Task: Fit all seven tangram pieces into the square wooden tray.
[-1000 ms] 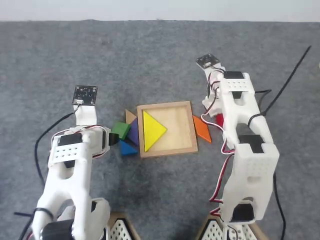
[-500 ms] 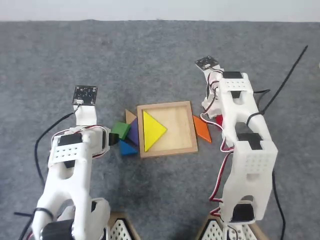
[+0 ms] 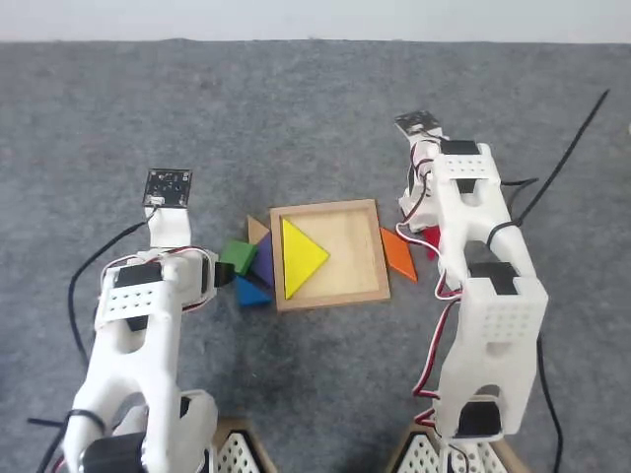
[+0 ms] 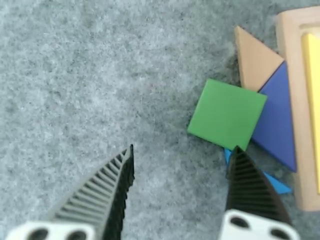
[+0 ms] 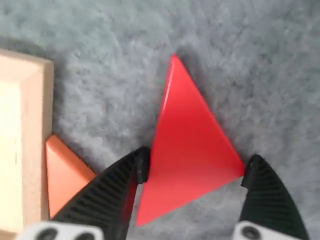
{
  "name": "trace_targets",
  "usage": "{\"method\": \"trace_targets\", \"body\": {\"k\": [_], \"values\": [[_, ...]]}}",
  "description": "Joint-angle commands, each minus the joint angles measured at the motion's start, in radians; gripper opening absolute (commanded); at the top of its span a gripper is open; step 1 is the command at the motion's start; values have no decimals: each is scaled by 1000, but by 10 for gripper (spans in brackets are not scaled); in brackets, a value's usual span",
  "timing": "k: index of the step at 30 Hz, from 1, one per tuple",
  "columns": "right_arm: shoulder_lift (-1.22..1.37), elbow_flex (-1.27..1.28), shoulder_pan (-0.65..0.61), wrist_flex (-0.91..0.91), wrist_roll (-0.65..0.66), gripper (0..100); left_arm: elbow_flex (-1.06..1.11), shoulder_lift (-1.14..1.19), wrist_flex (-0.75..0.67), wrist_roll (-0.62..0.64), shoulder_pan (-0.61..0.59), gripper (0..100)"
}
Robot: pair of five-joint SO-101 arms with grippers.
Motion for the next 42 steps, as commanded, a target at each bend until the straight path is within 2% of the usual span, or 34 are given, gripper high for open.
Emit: {"method": "trace_targets", "body": {"k": [1, 7, 13, 20, 23, 31, 39, 42], "values": [[-10, -58, 4, 77, -29, 277, -8, -32, -18, 5, -6, 294], [-27, -187, -8, 196, -101, 277, -8, -32, -18, 5, -6, 294], [-162, -192, -61, 259, -150, 277, -8, -32, -18, 5, -6, 294], [-133, -190, -50, 260, -97, 288, -8, -32, -15, 5, -6, 294], [-45, -196, -53, 254, -46, 340, -8, -32, -17, 5, -6, 294], [53, -198, -47, 176, -35, 368, -8, -32, -18, 5, -6, 294], [124, -196, -30, 177, -44, 281, -8, -32, -18, 5, -6, 294], [131, -196, -30, 180, -95, 247, -8, -32, -18, 5, -6, 294]]}}
